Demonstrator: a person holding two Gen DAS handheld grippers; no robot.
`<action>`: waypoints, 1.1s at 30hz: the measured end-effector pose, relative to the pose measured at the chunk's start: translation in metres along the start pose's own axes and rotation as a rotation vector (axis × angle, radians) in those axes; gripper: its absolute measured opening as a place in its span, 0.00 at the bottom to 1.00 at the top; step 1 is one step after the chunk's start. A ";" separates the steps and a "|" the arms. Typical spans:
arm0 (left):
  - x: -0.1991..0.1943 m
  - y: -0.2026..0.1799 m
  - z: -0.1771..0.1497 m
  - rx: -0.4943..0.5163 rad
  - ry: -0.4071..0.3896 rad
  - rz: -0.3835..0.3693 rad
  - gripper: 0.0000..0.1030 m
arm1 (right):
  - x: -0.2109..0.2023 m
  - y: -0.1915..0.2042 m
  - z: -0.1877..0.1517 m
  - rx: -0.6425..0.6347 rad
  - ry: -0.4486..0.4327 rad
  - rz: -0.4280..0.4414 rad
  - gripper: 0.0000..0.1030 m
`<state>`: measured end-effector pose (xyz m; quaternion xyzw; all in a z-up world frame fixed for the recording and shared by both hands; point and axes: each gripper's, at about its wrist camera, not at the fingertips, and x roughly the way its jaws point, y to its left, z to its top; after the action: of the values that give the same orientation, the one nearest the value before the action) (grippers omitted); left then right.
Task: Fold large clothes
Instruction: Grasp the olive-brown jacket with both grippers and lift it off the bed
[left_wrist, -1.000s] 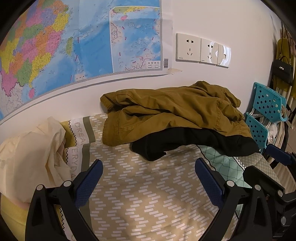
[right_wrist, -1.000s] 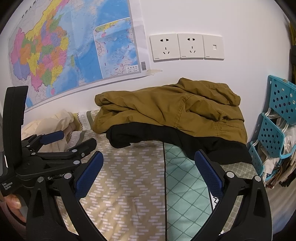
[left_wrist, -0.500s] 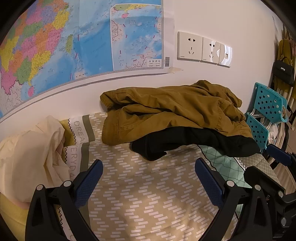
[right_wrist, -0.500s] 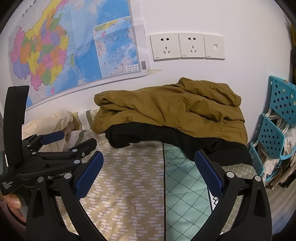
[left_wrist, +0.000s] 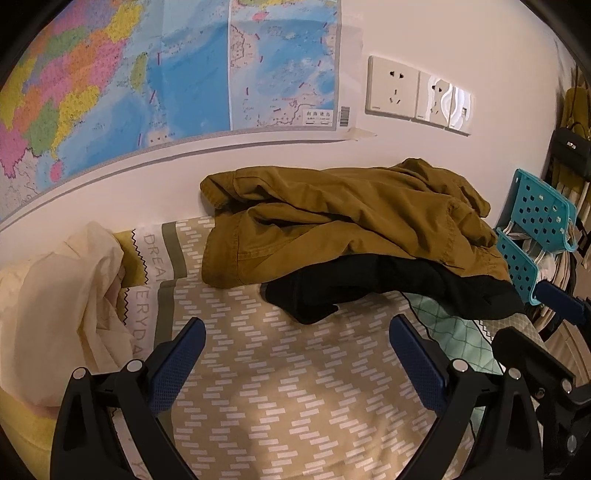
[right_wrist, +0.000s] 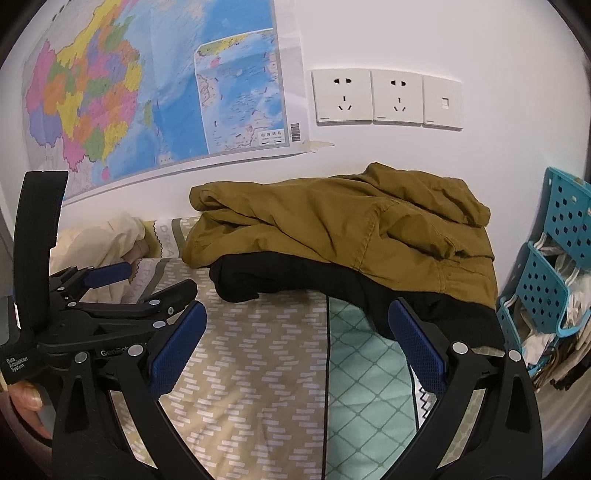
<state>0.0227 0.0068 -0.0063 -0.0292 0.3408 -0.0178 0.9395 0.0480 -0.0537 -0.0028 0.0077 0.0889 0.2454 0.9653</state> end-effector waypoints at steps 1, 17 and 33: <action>0.002 0.001 0.001 0.007 -0.006 0.006 0.93 | 0.003 0.001 0.002 -0.009 0.004 0.002 0.95; 0.060 0.048 0.024 -0.093 0.063 0.024 0.93 | 0.093 0.003 0.061 -0.183 0.097 -0.003 0.94; 0.089 0.085 0.028 -0.131 0.113 0.071 0.93 | 0.129 -0.022 0.128 -0.220 0.080 0.040 0.10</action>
<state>0.1099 0.0883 -0.0475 -0.0772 0.3946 0.0364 0.9149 0.1925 -0.0079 0.0998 -0.1065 0.0999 0.2729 0.9509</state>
